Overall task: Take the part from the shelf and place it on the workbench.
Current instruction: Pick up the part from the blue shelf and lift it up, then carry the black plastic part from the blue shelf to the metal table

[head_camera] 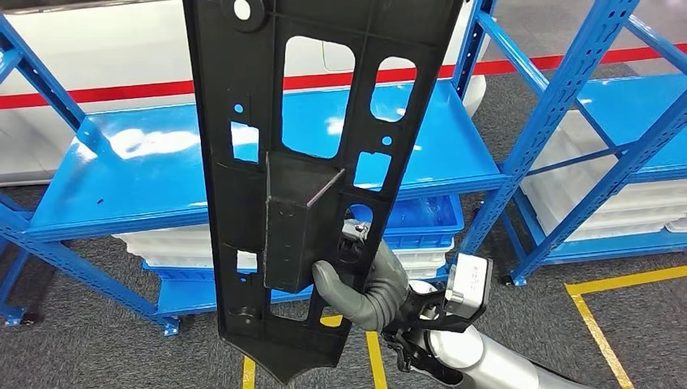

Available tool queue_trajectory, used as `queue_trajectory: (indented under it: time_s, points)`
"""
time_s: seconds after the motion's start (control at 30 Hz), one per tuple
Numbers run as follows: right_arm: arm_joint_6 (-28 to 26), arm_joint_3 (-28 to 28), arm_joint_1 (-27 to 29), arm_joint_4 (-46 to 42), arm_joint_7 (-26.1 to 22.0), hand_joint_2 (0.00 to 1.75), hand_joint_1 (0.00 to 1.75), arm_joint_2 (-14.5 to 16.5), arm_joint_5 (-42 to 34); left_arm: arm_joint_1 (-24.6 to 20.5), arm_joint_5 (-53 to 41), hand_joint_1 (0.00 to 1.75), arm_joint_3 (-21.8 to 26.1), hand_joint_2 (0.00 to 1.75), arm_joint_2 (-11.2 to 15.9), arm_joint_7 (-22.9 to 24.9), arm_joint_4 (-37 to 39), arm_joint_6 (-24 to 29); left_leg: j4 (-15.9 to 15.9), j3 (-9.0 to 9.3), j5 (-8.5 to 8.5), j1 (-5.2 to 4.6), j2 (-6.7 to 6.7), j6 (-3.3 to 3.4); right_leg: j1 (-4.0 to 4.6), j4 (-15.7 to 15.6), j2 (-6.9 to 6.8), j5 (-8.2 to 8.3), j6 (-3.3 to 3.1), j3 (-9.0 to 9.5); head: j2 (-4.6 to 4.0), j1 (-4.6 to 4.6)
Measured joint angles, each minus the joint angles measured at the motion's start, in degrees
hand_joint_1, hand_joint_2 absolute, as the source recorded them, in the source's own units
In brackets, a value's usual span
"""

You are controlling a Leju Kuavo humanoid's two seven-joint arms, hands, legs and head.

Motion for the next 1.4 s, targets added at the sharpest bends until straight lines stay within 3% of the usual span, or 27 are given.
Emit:
queue_trajectory:
  time_s: [0.03,0.1,0.17,0.23,0.3,0.33,0.37,0.4,0.47,0.53,0.63,0.67,0.73,0.8,0.83,0.87,0.9,1.0,1.07,1.17,1.23,1.3,1.33,1.37,1.4]
  points:
    - [0.01,-0.01,-0.01,-0.04,-0.01,1.75,1.75,-0.01,-0.01,0.11,-0.02,0.0,0.0,1.75,0.01,0.03,0.0,0.01,-1.7,0.65,0.35,-0.15,-0.04,0.3,0.1,0.04,0.01,0.2,0.3,-0.25,0.0,0.02]
    - [0.01,-0.02,-0.02,-0.12,-0.02,1.75,1.75,-0.02,-0.01,0.26,-0.01,0.0,0.0,1.75,-0.01,0.05,0.0,0.02,-2.04,0.13,0.65,-0.29,-0.13,1.0,0.17,0.08,-0.02,0.69,1.0,-0.78,0.0,0.07]
    - [0.01,-0.04,-0.01,-0.18,-0.02,1.75,1.75,-0.03,-0.01,0.29,-0.01,0.0,0.01,1.75,-0.04,0.04,0.0,0.01,-2.13,-0.38,1.36,-0.12,-0.07,1.85,0.03,1.19,0.01,-0.24,1.55,-1.51,0.0,0.09]
    - [0.01,-0.08,0.0,-0.24,-0.02,1.75,1.75,-0.03,-0.01,0.27,-0.02,0.0,0.01,1.75,-0.06,0.04,0.0,-0.01,-2.27,-0.96,2.05,-0.03,0.13,2.57,-0.12,6.55,0.05,-4.24,1.85,-3.66,0.0,0.11]
    - [0.01,-0.1,0.05,-0.26,-0.01,1.75,1.75,-0.04,0.0,0.27,-0.03,0.0,0.0,1.75,-0.06,0.04,0.0,-0.04,-2.21,-1.75,2.64,-0.15,0.25,2.88,-0.17,14.88,0.04,-8.77,2.05,-6.68,0.0,0.12]
    - [0.01,-0.1,0.08,-0.26,0.01,1.75,1.75,-0.05,-0.01,0.27,-0.04,0.0,0.0,1.75,-0.06,0.04,0.0,-0.05,-2.18,-2.15,2.95,-0.21,0.27,2.89,-0.18,17.51,0.04,-9.83,2.12,-7.38,0.0,0.12]
    - [0.01,-0.09,0.12,-0.26,0.01,1.75,1.75,-0.05,-0.01,0.26,-0.05,0.0,0.0,1.75,-0.06,0.04,0.0,-0.06,-2.15,-2.51,3.24,-0.25,0.26,2.85,-0.19,17.83,0.03,-9.72,2.15,-6.93,0.0,0.12]
    - [0.01,-0.09,0.13,-0.26,0.02,1.75,1.75,-0.05,-0.01,0.25,-0.05,0.0,0.0,1.75,-0.07,0.04,0.0,-0.07,-2.13,-2.78,3.5,-0.27,0.24,2.75,-0.19,15.62,0.03,-8.6,2.13,-5.22,0.0,0.12]
    - [0.01,-0.09,0.08,-0.33,0.01,1.75,1.75,-0.05,-0.01,0.19,-0.06,0.0,0.0,1.75,-0.09,0.04,0.0,-0.08,-1.97,-3.14,3.87,-0.31,0.15,2.45,-0.22,6.72,0.06,-5.52,1.99,0.37,0.0,0.12]
    - [0.01,-0.1,0.01,-0.43,-0.02,1.75,1.75,-0.05,0.0,0.1,-0.07,0.0,0.0,1.75,-0.1,0.04,0.0,-0.09,-1.62,-3.55,4.2,-0.51,0.1,1.94,-0.11,0.59,0.18,-3.88,1.49,3.76,0.0,0.08]
    - [0.02,-0.1,0.01,-0.5,-0.02,1.75,1.75,-0.07,-0.01,0.03,-0.08,0.0,0.0,1.75,-0.08,0.02,0.0,-0.1,-1.39,-4.2,4.78,-0.55,0.13,0.88,0.09,-0.11,0.23,-3.12,0.38,3.45,0.0,0.06]
    - [0.03,-0.1,0.0,-0.54,-0.01,1.75,1.75,-0.07,-0.01,0.02,-0.08,0.0,0.01,1.75,-0.06,0.02,0.0,-0.1,-0.78,-4.62,4.23,-0.47,0.13,0.52,0.02,-0.12,0.17,-2.74,-0.02,3.11,0.0,0.03]
    - [0.04,-0.1,-0.03,-0.63,-0.02,1.75,1.75,-0.05,-0.01,-0.05,-0.07,0.0,0.02,1.75,-0.02,-0.02,0.0,-0.09,3.75,-6.61,0.71,-0.24,0.15,-0.19,-0.22,-0.2,-0.01,-1.9,-0.67,2.24,0.0,-0.02]
    - [0.06,-0.1,-0.02,-0.71,-0.01,1.75,1.75,-0.04,-0.02,-0.21,-0.03,0.0,0.03,1.75,-0.02,-0.1,0.0,-0.09,12.01,-9.53,-4.25,-0.03,0.17,-0.79,-0.19,-0.16,-0.13,-1.17,-0.88,1.23,0.0,-0.04]
    - [0.07,-0.1,-0.01,-0.72,-0.01,1.75,1.75,-0.04,-0.02,-0.28,-0.02,0.0,0.03,1.75,-0.02,-0.13,0.0,-0.09,15.3,-10.4,-5.78,0.02,0.17,-0.95,-0.16,-0.14,-0.16,-0.81,-0.89,0.73,0.0,-0.03]
    - [0.08,-0.1,0.0,-0.72,0.01,1.75,1.75,-0.04,-0.02,-0.33,-0.01,0.0,0.04,1.75,-0.02,-0.14,0.0,-0.09,16.58,-10.23,-6.27,0.03,0.16,-0.98,-0.15,-0.13,-0.17,-0.46,-0.86,0.28,0.0,-0.03]
    - [0.09,-0.1,0.0,-0.72,0.02,1.75,1.75,-0.04,-0.03,-0.34,-0.01,0.0,0.04,1.75,-0.02,-0.14,0.0,-0.1,15.4,-8.85,-5.74,0.03,0.16,-0.89,-0.13,-0.12,-0.15,-0.12,-0.81,-0.12,0.0,-0.03]
    - [0.08,-0.1,-0.02,-0.81,0.01,1.75,1.75,-0.04,-0.03,-0.1,-0.05,0.0,0.03,1.75,0.01,-0.1,0.0,-0.1,2.36,-0.49,-1.64,-0.19,0.16,0.01,0.05,-0.08,0.0,0.74,-0.41,-0.89,0.0,-0.03]
    - [0.03,-0.11,-0.02,-0.93,-0.01,1.75,1.75,-0.04,-0.09,0.15,-0.07,0.0,0.02,1.75,0.04,-0.1,0.0,-0.1,-2.35,1.89,-0.48,-0.5,0.12,0.79,0.23,-0.02,0.01,1.25,0.13,-1.32,0.0,0.01]
    - [-0.01,-0.22,-0.01,-1.03,0.0,1.75,1.75,-0.08,-0.27,0.31,-0.04,0.0,0.02,1.75,0.0,-0.11,0.0,-0.1,-2.51,1.0,0.46,-0.48,0.1,1.83,0.23,0.15,-0.01,1.73,1.13,-1.98,0.0,0.03]
    - [-0.01,-0.48,-0.01,-1.13,-0.01,1.75,1.75,-0.12,-0.3,0.3,-0.03,0.0,0.02,1.75,-0.07,-0.14,0.0,-0.1,-2.72,0.2,1.45,-0.2,0.25,2.59,0.15,3.48,0.05,-1.25,1.64,-3.52,0.0,0.11]
    - [-0.01,-0.67,0.04,-1.2,-0.01,1.75,1.75,-0.17,-0.31,0.27,-0.02,0.0,0.02,1.75,-0.08,-0.16,0.0,-0.1,-2.72,-0.75,2.21,-0.21,0.4,3.03,-0.05,11.33,0.06,-6.72,1.99,-6.26,0.0,0.19]
    - [-0.01,-0.71,0.1,-1.2,-0.01,1.75,1.75,-0.21,-0.31,0.26,-0.01,0.0,0.02,1.75,-0.08,-0.18,0.0,-0.1,-2.69,-1.2,2.55,-0.26,0.44,3.11,-0.12,15.22,0.05,-8.63,2.14,-7.37,0.0,0.18]
    - [-0.01,-0.72,0.16,-1.2,0.01,1.75,1.75,-0.25,-0.32,0.26,-0.01,0.0,0.02,1.75,-0.08,-0.21,0.0,-0.1,-2.66,-1.63,2.89,-0.3,0.45,3.1,-0.15,17.6,0.05,-9.47,2.24,-7.72,0.0,0.17]
    - [-0.02,-0.73,0.2,-1.2,0.01,1.75,1.75,-0.27,-0.34,0.25,0.01,0.0,0.02,1.75,-0.08,-0.24,0.0,-0.1,-2.61,-2.04,3.19,-0.32,0.44,3.05,-0.19,17.7,0.05,-9.13,2.3,-6.94,0.0,0.17]
